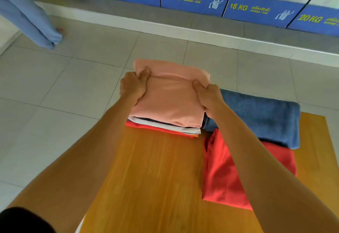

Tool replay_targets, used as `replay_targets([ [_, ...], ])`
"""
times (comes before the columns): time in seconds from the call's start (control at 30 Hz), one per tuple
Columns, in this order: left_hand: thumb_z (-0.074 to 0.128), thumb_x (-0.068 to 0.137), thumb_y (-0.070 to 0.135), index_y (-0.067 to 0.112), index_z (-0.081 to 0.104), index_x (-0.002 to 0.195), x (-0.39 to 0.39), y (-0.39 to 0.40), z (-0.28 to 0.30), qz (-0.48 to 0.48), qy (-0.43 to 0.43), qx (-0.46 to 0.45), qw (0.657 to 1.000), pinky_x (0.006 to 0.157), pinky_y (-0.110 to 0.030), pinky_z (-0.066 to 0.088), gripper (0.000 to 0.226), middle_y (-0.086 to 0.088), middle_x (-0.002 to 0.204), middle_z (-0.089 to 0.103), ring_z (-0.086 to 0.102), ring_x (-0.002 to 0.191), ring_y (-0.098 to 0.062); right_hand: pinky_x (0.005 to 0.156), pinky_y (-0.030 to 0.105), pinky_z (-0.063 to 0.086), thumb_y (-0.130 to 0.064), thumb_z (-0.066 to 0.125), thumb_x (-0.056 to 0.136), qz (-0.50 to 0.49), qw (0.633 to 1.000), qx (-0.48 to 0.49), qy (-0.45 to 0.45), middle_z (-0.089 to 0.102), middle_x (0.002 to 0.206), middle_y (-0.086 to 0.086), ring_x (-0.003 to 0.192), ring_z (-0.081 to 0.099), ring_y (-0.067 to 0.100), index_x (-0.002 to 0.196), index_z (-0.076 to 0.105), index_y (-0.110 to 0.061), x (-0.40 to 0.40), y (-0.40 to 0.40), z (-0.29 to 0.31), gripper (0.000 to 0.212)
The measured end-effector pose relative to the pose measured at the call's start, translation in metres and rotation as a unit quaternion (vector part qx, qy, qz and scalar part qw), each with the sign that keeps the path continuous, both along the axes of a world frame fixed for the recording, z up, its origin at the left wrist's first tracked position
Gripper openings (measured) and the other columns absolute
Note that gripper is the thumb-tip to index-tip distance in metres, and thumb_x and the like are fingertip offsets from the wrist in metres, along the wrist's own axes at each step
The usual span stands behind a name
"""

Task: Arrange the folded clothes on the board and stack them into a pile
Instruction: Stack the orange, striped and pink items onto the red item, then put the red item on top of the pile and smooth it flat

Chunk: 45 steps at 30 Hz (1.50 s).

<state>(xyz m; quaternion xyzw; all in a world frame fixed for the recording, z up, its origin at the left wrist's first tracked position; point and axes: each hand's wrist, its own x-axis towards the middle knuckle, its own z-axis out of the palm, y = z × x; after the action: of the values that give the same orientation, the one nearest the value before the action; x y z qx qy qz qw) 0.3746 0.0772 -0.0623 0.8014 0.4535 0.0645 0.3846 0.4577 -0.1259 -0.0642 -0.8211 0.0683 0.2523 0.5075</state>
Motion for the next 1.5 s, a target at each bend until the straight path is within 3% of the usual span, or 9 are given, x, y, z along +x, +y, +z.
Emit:
replay_targets([
  [0.33,0.045,0.084,0.072,0.006,0.050,0.132,-0.008,0.005,0.028,-0.050,0.033,0.023,0.998,0.091,-0.045,0.049,0.081,-0.016,0.125,0.060,0.057,0.115,-0.036,0.089,0.049,0.061,-0.026,0.064,0.096,-0.020,0.993,0.092,0.070,0.070,0.121,0.020,0.100,0.071,0.033,0.096,0.063,-0.007,-0.012,-0.020,0.030,0.019],
  [0.5,0.050,0.093,0.054,0.017,0.007,0.155,-0.038,-0.008,0.053,-0.064,0.030,0.041,0.997,0.107,-0.052,0.036,0.084,-0.015,0.154,0.036,0.037,0.138,-0.040,0.089,0.036,0.055,-0.006,0.045,0.105,-0.043,0.972,0.215,0.086,0.058,0.138,0.029,0.122,0.062,0.039,0.134,0.055,0.005,-0.046,-0.078,0.067,0.032],
  [0.73,0.054,0.092,0.033,0.017,0.052,0.125,-0.110,-0.095,0.065,-0.049,-0.108,0.055,0.991,0.074,-0.027,0.048,0.037,0.002,0.112,0.064,0.061,0.095,-0.018,0.074,0.035,0.054,-0.031,0.066,0.095,-0.159,0.974,-0.117,-0.111,0.066,0.087,-0.005,0.089,0.065,0.023,0.092,0.067,-0.022,-0.101,-0.217,0.048,0.009],
  [0.87,0.046,0.094,0.049,0.017,0.064,0.112,-0.124,-0.184,0.027,-0.178,0.010,-0.116,0.977,0.077,-0.031,0.049,0.041,0.001,0.103,0.069,0.064,0.095,-0.018,0.085,0.048,0.052,-0.078,0.065,0.074,-0.191,0.955,-0.227,-0.005,0.066,0.104,0.010,0.100,0.064,0.029,0.116,0.064,-0.006,-0.124,-0.267,-0.002,0.083],
  [1.03,0.046,0.091,0.060,0.002,0.062,0.100,-0.114,-0.262,0.005,-0.107,0.015,-0.219,0.970,0.070,-0.033,0.043,0.061,-0.017,0.098,0.068,0.063,0.091,-0.032,0.091,0.047,0.055,-0.053,0.070,0.086,-0.189,0.969,-0.155,0.028,0.071,0.116,0.018,0.106,0.067,0.036,0.121,0.064,-0.001,-0.144,-0.266,-0.011,0.063],
  [1.17,0.018,0.084,0.080,0.008,0.049,0.137,-0.115,-0.274,0.021,-0.057,0.029,-0.327,0.943,0.101,-0.040,0.036,0.094,-0.016,0.140,0.051,0.053,0.121,-0.031,0.084,0.044,0.060,-0.050,0.078,0.082,-0.209,0.972,-0.050,0.096,0.072,0.100,0.013,0.093,0.071,0.031,0.110,0.068,-0.004,-0.160,-0.269,-0.005,0.055],
  [1.27,0.026,0.076,0.088,0.009,0.048,0.138,-0.126,-0.267,0.026,-0.084,0.050,-0.330,0.939,0.092,-0.038,0.036,0.102,-0.007,0.122,0.059,0.056,0.093,-0.015,0.090,0.049,0.060,-0.061,0.076,0.078,-0.209,0.967,-0.004,0.143,0.073,0.105,0.012,0.097,0.071,0.033,0.114,0.065,-0.008,-0.174,-0.270,0.001,0.065],
  [1.4,0.052,0.081,0.071,0.017,0.059,0.102,-0.147,-0.251,0.012,-0.134,0.092,-0.266,0.950,0.090,-0.037,0.046,0.058,-0.004,0.112,0.064,0.059,0.108,-0.026,0.096,0.048,0.057,-0.052,0.075,0.083,-0.215,0.965,0.047,0.141,0.073,0.110,0.008,0.103,0.069,0.028,0.112,0.069,-0.013,-0.187,-0.270,0.003,0.049],
  [1.5,0.042,0.089,0.067,0.013,0.057,0.124,-0.165,-0.241,0.011,-0.107,0.072,-0.298,0.946,0.093,-0.037,0.045,0.065,-0.002,0.114,0.059,0.057,0.107,-0.024,0.089,0.046,0.060,-0.045,0.074,0.088,-0.196,0.967,0.086,0.142,0.075,0.107,0.009,0.099,0.072,0.027,0.102,0.070,-0.019,-0.196,-0.261,0.010,0.029],
])
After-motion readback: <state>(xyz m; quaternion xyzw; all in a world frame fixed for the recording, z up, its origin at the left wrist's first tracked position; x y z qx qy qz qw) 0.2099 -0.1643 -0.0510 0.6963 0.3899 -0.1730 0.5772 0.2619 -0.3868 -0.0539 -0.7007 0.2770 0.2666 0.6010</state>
